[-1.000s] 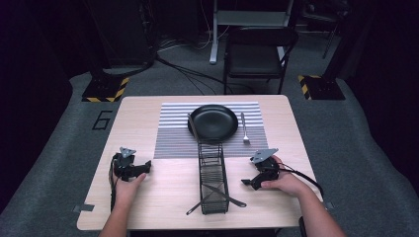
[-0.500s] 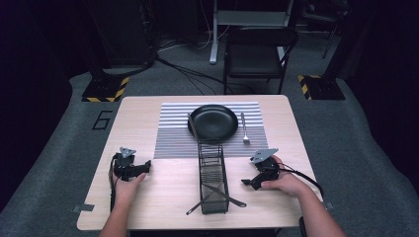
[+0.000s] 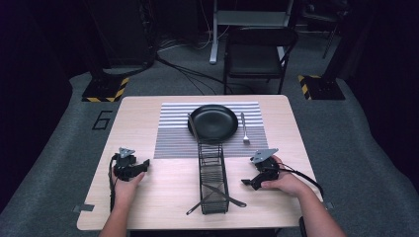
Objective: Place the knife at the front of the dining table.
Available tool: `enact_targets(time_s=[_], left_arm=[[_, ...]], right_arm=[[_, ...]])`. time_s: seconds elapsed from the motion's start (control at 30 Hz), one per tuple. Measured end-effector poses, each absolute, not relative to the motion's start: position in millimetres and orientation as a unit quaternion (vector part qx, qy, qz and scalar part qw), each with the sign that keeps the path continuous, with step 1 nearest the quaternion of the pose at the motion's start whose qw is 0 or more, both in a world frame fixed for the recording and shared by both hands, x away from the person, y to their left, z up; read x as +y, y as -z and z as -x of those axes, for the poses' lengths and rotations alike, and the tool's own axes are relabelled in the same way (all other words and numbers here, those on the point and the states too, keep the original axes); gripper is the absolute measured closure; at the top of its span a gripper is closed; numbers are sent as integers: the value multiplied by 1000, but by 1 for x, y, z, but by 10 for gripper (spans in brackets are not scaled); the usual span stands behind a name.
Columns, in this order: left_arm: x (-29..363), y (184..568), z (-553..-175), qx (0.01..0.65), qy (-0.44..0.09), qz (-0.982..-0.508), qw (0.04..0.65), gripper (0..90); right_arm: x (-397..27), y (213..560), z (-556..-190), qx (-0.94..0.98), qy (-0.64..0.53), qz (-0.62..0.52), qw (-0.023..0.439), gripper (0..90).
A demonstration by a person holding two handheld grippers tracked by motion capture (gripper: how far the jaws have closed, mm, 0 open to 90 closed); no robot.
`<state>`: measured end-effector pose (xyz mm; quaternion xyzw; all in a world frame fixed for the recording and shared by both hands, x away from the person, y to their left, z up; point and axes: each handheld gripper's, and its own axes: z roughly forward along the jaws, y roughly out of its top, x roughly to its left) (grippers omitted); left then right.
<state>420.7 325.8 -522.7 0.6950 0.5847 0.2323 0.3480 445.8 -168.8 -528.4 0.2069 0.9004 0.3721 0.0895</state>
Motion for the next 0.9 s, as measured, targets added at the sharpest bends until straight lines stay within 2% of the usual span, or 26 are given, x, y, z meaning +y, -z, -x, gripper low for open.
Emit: enact_targets(time_s=[0.53,0.9], left_arm=[[312,496,-406,579,-213,-688,383,418],[298,484,-401,563,-194,-701,393,490]], right_arm=[[-169,528,-446,901,-372,-205,90,0],[-169,528,-446,901,-372,-206,90,0]])
